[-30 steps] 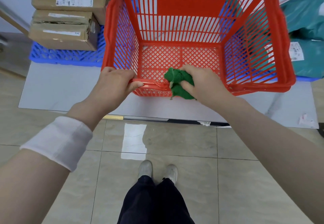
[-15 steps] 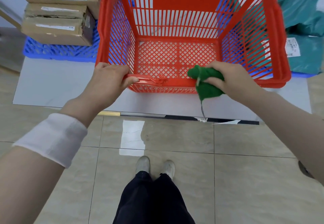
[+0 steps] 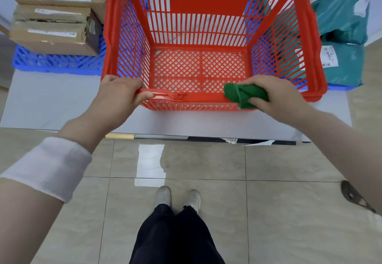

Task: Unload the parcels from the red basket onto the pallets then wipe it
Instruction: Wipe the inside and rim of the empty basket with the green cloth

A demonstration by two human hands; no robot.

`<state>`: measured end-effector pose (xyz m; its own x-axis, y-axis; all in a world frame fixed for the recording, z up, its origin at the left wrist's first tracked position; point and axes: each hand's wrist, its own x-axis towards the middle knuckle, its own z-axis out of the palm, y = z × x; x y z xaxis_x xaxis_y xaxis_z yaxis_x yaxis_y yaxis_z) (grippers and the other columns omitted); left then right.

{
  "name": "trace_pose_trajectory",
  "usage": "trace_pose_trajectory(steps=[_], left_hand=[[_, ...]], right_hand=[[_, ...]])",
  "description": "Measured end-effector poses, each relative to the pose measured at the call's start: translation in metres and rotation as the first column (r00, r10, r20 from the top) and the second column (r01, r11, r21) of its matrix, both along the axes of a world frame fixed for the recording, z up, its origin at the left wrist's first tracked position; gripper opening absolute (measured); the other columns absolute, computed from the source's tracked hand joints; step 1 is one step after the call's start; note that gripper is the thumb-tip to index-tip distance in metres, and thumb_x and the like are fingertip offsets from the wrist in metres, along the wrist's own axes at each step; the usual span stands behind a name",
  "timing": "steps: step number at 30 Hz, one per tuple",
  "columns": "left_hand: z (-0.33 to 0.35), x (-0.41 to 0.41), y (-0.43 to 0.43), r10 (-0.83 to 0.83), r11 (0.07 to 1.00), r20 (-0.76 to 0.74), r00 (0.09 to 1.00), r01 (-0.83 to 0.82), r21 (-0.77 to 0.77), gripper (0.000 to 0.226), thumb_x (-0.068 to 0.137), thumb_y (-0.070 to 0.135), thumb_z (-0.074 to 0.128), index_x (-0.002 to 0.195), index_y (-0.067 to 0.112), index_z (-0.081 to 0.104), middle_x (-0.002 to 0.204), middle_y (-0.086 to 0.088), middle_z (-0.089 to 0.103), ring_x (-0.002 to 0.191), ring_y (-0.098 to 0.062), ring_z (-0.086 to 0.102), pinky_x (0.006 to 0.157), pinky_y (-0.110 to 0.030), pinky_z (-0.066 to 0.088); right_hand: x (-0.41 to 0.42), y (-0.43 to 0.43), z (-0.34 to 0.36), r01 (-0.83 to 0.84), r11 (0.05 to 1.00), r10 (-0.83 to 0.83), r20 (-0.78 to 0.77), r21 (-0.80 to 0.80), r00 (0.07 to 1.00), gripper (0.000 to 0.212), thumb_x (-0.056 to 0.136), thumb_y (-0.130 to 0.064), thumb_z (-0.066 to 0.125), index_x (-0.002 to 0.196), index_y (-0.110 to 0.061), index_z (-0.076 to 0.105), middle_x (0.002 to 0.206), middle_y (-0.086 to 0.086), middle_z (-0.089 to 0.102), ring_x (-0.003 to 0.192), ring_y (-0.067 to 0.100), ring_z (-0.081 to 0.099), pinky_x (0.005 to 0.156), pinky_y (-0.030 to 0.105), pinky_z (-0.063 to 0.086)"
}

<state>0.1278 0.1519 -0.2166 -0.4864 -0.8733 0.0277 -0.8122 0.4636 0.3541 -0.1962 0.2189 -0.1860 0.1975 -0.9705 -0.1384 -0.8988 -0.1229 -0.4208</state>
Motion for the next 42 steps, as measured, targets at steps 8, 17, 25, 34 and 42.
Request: trace_pose_trajectory(steps=[8, 17, 25, 34, 42], left_hand=[[0.004, -0.001, 0.0, -0.027, 0.999, 0.025, 0.999, 0.027, 0.027, 0.024, 0.089, 0.03, 0.053, 0.071, 0.018, 0.043, 0.068, -0.006, 0.056, 0.073, -0.035, 0.059, 0.08, -0.04, 0.032], [0.003, 0.0, 0.0, -0.01, 0.998, 0.03, 1.0, 0.009, 0.059, 0.025, 0.089, 0.031, 0.053, 0.07, 0.019, 0.041, 0.068, -0.007, 0.058, 0.072, -0.035, 0.058, 0.081, -0.04, 0.032], [0.0, 0.0, 0.0, 0.002, 0.999, 0.029, 1.0, -0.004, 0.045, 0.024, 0.089, 0.031, 0.053, 0.071, 0.019, 0.042, 0.071, -0.01, 0.061, 0.075, -0.035, 0.058, 0.081, -0.039, 0.03], [0.002, -0.001, 0.0, 0.007, 1.0, 0.045, 0.999, -0.008, 0.023, 0.025, 0.089, 0.03, 0.053, 0.077, 0.009, 0.056, 0.076, -0.014, 0.065, 0.077, -0.036, 0.058, 0.082, -0.038, 0.031], [0.005, -0.002, 0.001, 0.017, 0.998, 0.056, 0.998, -0.02, 0.057, 0.022, 0.089, 0.027, 0.054, 0.073, 0.013, 0.05, 0.074, -0.013, 0.064, 0.075, -0.036, 0.057, 0.084, -0.041, 0.033]], right_hand=[[0.03, -0.006, -0.022, 0.279, 0.931, -0.309, -0.104, -0.236, 0.945, 0.025, 0.084, -0.01, 0.058, 0.105, 0.003, 0.058, 0.089, 0.024, 0.064, 0.084, 0.042, 0.059, 0.07, 0.042, 0.04], [-0.021, -0.004, 0.013, 0.031, 0.978, -0.057, 0.122, 0.205, 0.991, 0.045, 0.082, -0.009, 0.066, 0.124, -0.02, 0.055, 0.109, -0.01, 0.057, 0.098, 0.005, 0.052, 0.078, 0.005, 0.036], [-0.012, 0.004, -0.018, 0.078, 0.984, -0.081, -0.011, -0.159, 0.997, 0.035, 0.078, -0.031, 0.058, 0.097, -0.002, 0.062, 0.09, 0.012, 0.063, 0.084, 0.03, 0.056, 0.071, 0.022, 0.029], [0.014, -0.003, -0.013, 0.158, 0.926, -0.235, -0.197, -0.343, 0.952, 0.031, 0.079, -0.031, 0.05, 0.075, -0.001, 0.056, 0.068, 0.016, 0.06, 0.063, 0.035, 0.058, 0.054, 0.033, 0.033], [0.002, 0.002, 0.008, 0.7, 0.713, -0.599, 0.547, 0.033, 0.584, 0.022, 0.092, -0.025, 0.055, 0.102, -0.007, 0.061, 0.084, -0.002, 0.058, 0.075, 0.009, 0.052, 0.059, 0.008, 0.039]])
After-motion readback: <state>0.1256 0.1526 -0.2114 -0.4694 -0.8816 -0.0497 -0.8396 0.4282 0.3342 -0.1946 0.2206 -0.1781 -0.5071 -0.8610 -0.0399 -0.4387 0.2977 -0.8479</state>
